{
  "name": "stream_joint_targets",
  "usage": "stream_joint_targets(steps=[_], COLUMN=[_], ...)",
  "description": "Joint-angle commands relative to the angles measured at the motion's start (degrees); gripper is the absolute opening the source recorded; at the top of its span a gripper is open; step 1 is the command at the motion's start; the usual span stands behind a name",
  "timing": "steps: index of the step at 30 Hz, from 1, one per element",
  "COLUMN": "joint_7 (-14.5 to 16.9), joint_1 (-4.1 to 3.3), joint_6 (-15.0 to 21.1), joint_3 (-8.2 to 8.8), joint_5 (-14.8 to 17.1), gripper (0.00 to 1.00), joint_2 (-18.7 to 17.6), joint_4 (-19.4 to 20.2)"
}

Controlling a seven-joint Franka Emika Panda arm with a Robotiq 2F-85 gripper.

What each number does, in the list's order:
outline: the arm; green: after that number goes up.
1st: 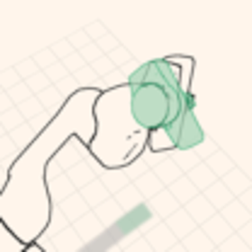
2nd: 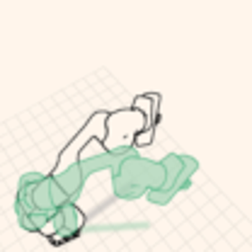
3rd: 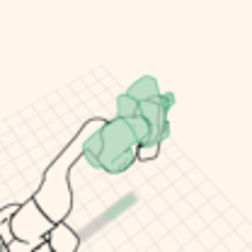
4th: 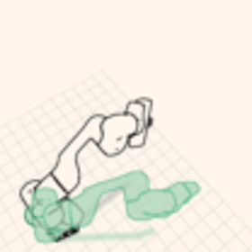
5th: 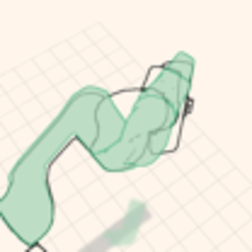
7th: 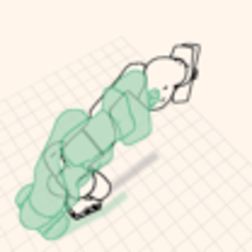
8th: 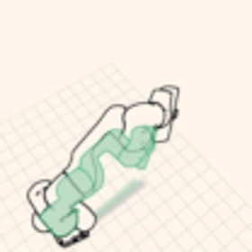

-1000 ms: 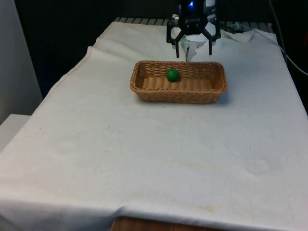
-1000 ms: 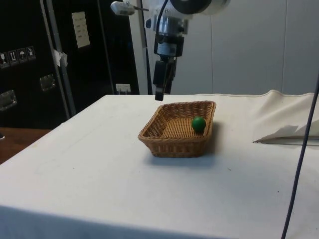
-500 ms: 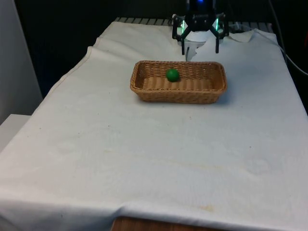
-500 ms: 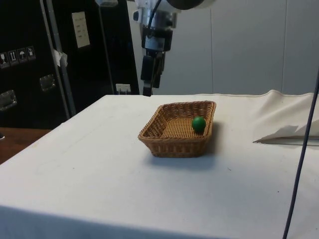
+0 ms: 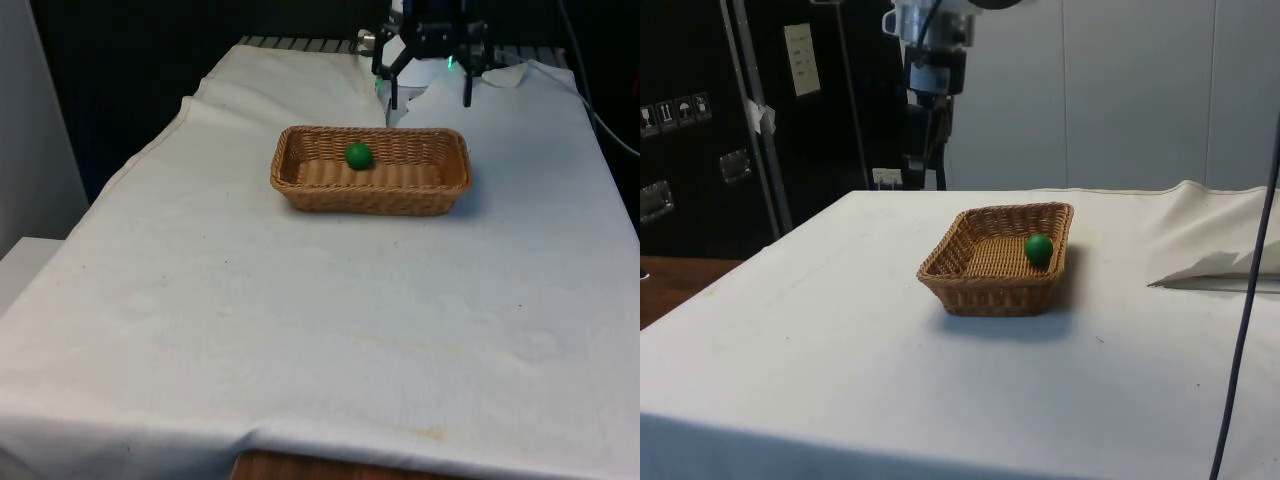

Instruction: Pick up the ball and place it into the basket.

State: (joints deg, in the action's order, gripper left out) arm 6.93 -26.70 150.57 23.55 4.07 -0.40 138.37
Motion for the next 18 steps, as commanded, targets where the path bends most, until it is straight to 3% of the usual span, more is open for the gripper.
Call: stream_joint_targets(steps=[1, 7, 8, 15, 18], joint_7=[-1.38, -2.12, -1.03, -2.86, -1.89], joint_1=[0.00, 0.00, 0.00, -0.06, 0.00], joint_6=[-0.74, -2.23, -1.95, -2.35, -2.06], joint_3=[-0.06, -0.92, -1.09, -1.83, -2.01], joint_5=[-1.32, -1.09, 0.00, -0.97, 0.00], gripper=[1.00, 1.00, 1.00, 1.00, 1.00], joint_2=[-0.57, -1.09, -0.57, -1.38, -0.97], joint_4=[-0.74, -2.46, -2.01, -2.98, -2.64])
